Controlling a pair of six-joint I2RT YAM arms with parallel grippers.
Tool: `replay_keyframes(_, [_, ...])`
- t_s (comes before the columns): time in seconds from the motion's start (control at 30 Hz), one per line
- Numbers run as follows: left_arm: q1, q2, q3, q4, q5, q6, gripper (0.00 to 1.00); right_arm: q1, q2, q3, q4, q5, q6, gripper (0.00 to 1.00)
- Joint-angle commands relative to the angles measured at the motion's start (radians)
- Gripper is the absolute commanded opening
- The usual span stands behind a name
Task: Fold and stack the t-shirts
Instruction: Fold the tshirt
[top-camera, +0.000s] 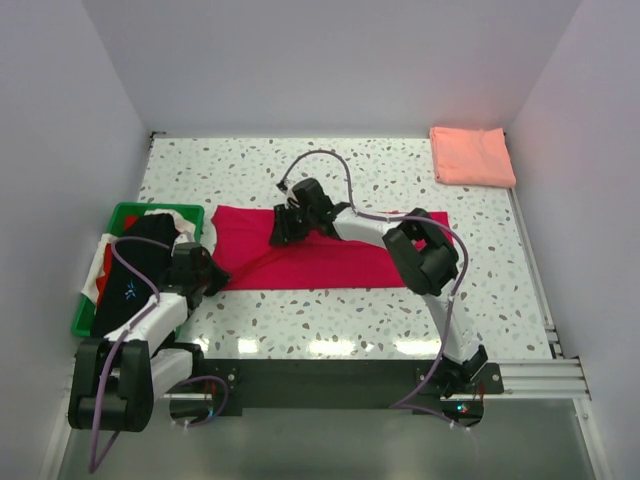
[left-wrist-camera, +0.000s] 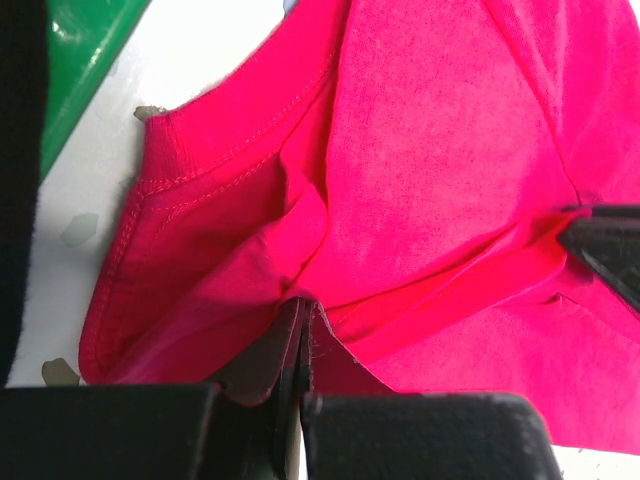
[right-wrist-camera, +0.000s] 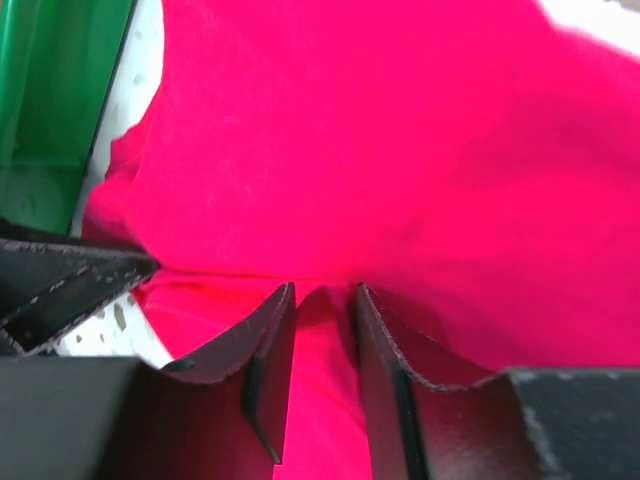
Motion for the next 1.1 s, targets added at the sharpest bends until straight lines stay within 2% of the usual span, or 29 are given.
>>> replay_keyframes(0.0, [-0.004, 0.019, 0.003, -0.02, -0.034, -0.002, 0.0, 0.008, -0.098, -0.046, 0.082, -0.038, 0.013, 0.33])
replay_keyframes(0.67, [-0.004, 0.012, 0.036, -0.05, -0.03, 0.001, 0.0, 0.008, -0.281, -0.315, 0.194, -0.101, 0.027, 0.29])
replay_keyframes(0.9, [-0.004, -0.054, 0.076, -0.076, 0.008, 0.012, 0.22, 0.008, -0.319, -0.41, 0.217, -0.089, 0.021, 0.29])
replay_keyframes(1.07, [-0.004, -0.105, 0.131, -0.115, 0.012, 0.01, 0.28, 0.006, -0.379, -0.456, 0.197, -0.054, 0.004, 0.29])
